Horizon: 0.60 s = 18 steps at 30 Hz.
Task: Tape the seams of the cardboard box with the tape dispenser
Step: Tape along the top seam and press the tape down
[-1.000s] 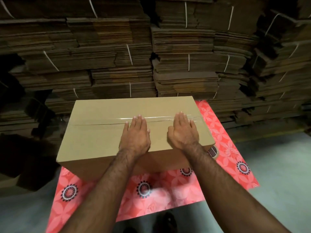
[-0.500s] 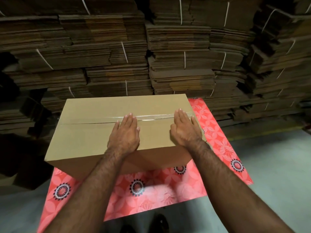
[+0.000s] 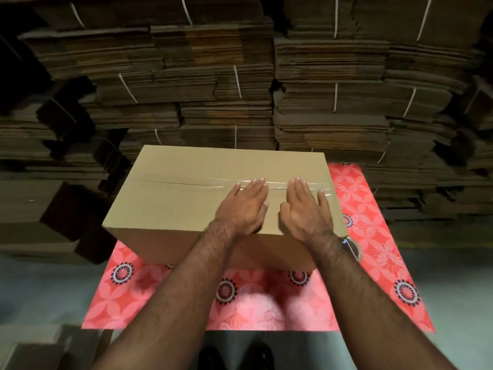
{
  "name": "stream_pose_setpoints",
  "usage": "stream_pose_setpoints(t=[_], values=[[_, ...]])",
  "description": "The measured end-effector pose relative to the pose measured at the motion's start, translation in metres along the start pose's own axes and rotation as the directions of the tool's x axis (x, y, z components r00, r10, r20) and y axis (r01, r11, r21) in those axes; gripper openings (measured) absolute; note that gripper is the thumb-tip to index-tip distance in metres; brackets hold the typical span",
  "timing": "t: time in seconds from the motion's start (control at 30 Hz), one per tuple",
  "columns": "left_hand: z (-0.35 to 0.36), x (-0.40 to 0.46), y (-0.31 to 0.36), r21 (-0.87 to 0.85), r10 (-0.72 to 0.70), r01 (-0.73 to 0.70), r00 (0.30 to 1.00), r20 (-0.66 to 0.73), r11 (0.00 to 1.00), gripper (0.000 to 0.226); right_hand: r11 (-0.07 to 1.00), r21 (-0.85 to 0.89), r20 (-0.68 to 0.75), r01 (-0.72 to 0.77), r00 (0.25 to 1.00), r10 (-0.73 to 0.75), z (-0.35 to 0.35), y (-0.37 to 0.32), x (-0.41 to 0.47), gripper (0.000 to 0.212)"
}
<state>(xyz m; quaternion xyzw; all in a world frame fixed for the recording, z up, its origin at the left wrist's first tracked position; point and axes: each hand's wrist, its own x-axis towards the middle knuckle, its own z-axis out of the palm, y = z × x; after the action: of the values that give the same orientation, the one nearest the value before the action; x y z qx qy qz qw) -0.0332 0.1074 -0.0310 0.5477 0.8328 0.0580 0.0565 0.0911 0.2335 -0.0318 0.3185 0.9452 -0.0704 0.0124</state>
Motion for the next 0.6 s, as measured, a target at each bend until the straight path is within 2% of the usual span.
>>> stream_pose_setpoints(t=[0.2, 0.47, 0.53, 0.6], values=[[-0.007, -0.037, -0.063, -0.004, -0.178, 0.178, 0.984, 0.008, 0.984, 0.055, 1.0, 0.023, 0.009, 0.016, 1.0, -0.016, 0.0, 0.003, 0.0, 0.08], [-0.018, -0.066, -0.106, 0.015, -0.333, 0.333, 0.943, -0.014, 0.943, 0.054, 1.0, 0.007, 0.016, 0.012, 1.0, -0.012, 0.004, 0.005, 0.001, 0.077], [-0.021, -0.069, -0.106, 0.044, -0.343, 0.344, 0.939, -0.027, 0.938, 0.057, 1.0, -0.01, 0.022, -0.026, 0.999, 0.026, 0.001, 0.0, 0.0, 0.078], [-0.021, -0.063, -0.095, 0.032, -0.272, 0.273, 0.962, -0.025, 0.962, 0.061, 0.995, -0.001, 0.025, -0.103, 0.994, 0.103, -0.001, -0.015, 0.002, 0.079]])
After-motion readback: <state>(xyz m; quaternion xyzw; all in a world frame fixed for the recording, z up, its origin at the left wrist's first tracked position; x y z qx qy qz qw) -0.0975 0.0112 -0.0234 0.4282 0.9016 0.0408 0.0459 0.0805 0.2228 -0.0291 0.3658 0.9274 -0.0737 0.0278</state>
